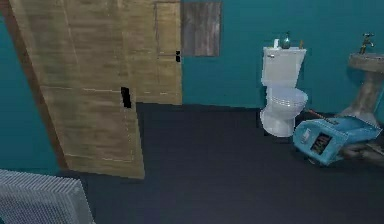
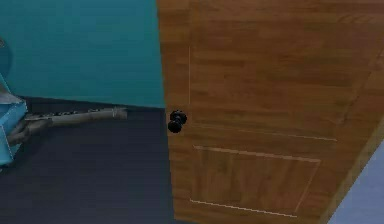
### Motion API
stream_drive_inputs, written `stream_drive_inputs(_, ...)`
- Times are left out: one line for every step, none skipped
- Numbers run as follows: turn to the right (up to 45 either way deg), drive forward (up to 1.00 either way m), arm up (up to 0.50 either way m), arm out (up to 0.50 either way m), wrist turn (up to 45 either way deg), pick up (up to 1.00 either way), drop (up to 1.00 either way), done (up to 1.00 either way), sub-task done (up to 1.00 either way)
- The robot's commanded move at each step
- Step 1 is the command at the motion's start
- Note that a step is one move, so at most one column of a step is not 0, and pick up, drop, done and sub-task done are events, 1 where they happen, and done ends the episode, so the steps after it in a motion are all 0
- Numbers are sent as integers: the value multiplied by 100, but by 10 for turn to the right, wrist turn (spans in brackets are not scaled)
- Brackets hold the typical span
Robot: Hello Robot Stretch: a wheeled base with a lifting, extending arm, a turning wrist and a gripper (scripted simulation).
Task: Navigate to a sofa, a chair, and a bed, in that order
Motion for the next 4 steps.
stream_drive_inputs(30, 0, 0, 0, 0, 0, 0, 0, 0)
stream_drive_inputs(0, 100, 0, 0, 0, 0, 0, 0, 0)
stream_drive_inputs(30, 0, 0, 0, 0, 0, 0, 0, 0)
stream_drive_inputs(0, 80, 0, 0, 0, 0, 0, 0, 0)
